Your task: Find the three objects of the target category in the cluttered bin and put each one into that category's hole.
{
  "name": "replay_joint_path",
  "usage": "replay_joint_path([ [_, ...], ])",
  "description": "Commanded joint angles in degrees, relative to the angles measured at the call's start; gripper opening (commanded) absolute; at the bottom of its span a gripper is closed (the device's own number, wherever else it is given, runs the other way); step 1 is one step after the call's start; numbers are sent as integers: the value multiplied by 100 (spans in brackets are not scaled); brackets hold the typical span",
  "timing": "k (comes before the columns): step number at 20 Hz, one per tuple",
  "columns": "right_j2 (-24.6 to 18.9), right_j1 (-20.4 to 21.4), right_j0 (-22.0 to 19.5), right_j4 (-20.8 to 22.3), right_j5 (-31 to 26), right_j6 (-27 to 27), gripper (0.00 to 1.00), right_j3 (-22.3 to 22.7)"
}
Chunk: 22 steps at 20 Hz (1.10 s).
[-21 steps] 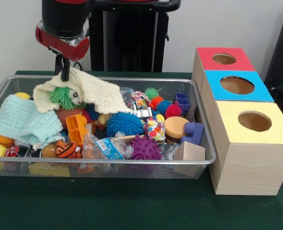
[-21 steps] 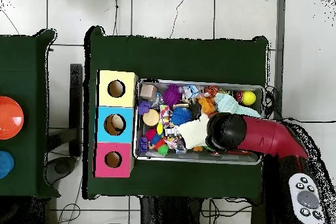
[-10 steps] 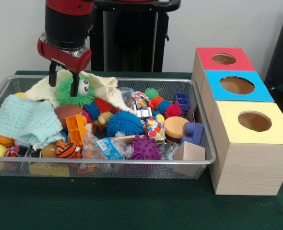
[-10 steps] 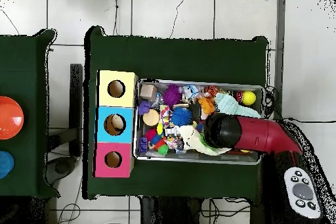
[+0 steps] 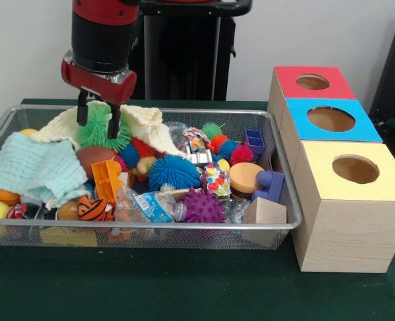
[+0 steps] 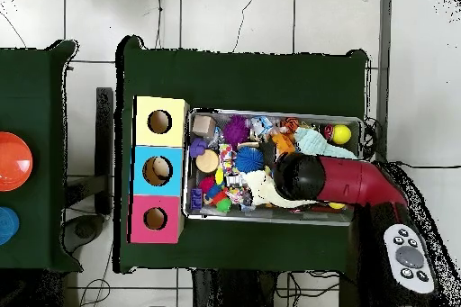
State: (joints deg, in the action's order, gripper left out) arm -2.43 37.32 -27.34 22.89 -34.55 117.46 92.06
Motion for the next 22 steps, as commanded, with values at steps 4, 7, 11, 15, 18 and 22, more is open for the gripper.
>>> replay_joint_path([
  [4, -424, 80, 132, -24, -307, -219, 100, 273],
  [7, -318, 238, 266, -5, -54, 26, 100, 503],
  [11, -248, 339, 378, -22, 214, 271, 100, 782],
  [15, -172, 431, 488, -105, 343, 510, 100, 983],
  [18, -66, 483, 591, -128, 527, 732, 100, 1148],
  [22, 60, 433, 679, -126, 885, 950, 100, 1327],
])
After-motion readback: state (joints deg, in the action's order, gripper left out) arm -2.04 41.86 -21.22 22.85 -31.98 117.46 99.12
